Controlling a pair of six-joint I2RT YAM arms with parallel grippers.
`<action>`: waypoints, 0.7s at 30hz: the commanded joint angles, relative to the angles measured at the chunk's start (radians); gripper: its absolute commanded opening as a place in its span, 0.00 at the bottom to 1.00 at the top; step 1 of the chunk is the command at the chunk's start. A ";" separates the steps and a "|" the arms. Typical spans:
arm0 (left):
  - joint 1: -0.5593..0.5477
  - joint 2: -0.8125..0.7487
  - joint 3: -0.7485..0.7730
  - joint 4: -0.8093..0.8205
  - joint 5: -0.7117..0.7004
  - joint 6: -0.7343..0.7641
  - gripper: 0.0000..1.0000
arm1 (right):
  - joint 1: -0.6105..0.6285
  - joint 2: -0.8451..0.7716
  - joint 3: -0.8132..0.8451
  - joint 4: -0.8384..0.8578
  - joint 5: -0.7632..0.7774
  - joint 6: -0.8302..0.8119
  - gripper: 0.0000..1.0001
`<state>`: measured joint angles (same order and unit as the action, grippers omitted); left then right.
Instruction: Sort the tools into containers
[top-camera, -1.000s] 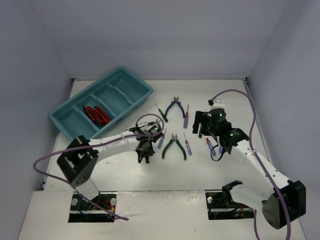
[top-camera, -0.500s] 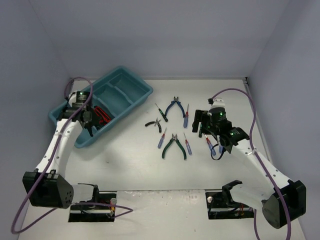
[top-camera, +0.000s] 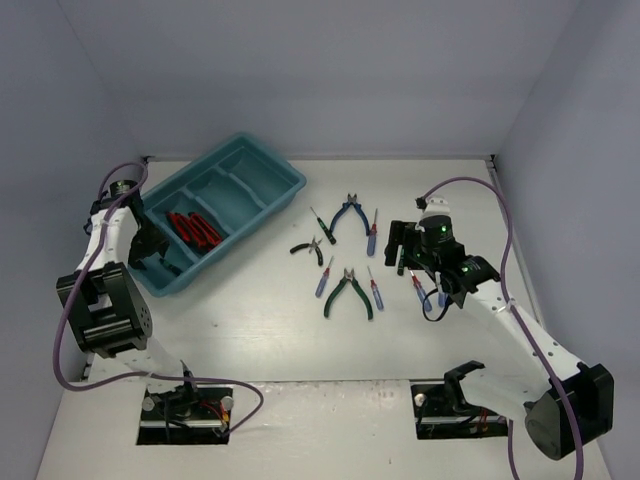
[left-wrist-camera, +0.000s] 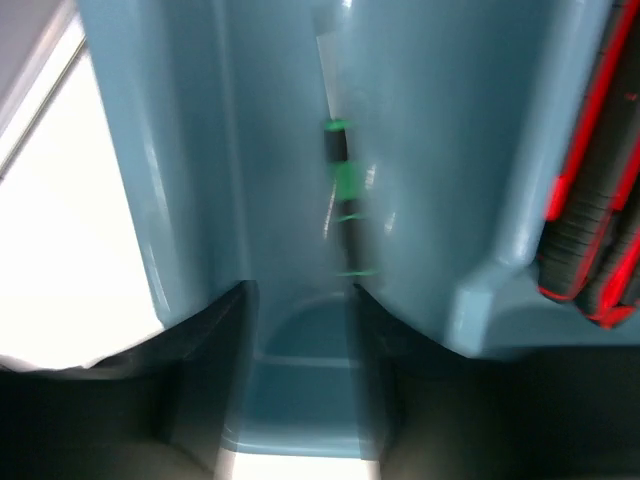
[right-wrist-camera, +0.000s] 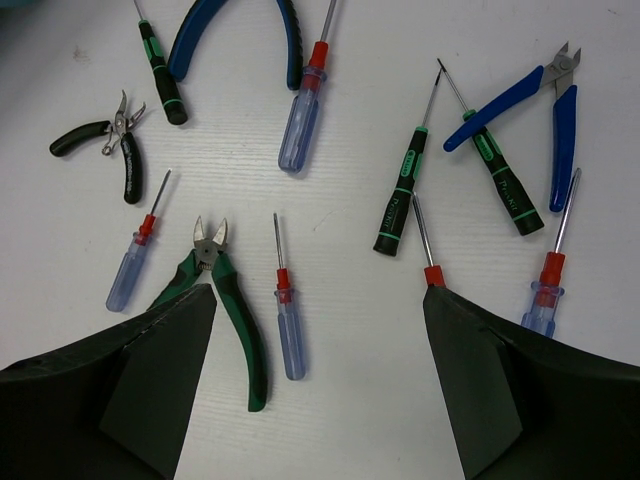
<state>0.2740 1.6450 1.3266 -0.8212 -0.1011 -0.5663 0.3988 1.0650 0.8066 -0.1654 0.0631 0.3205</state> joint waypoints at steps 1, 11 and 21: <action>0.007 -0.052 0.066 0.035 0.073 0.063 0.56 | -0.006 -0.023 0.031 0.025 0.005 -0.022 0.83; -0.494 -0.009 0.262 0.054 0.053 0.082 0.63 | -0.006 -0.005 0.052 0.020 0.026 -0.026 0.83; -0.785 0.332 0.584 0.097 0.062 -0.148 0.62 | -0.009 0.003 0.059 0.015 0.018 -0.020 0.82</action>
<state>-0.4685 1.8808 1.8011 -0.7483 -0.0298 -0.5820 0.3978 1.0629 0.8189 -0.1787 0.0642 0.3058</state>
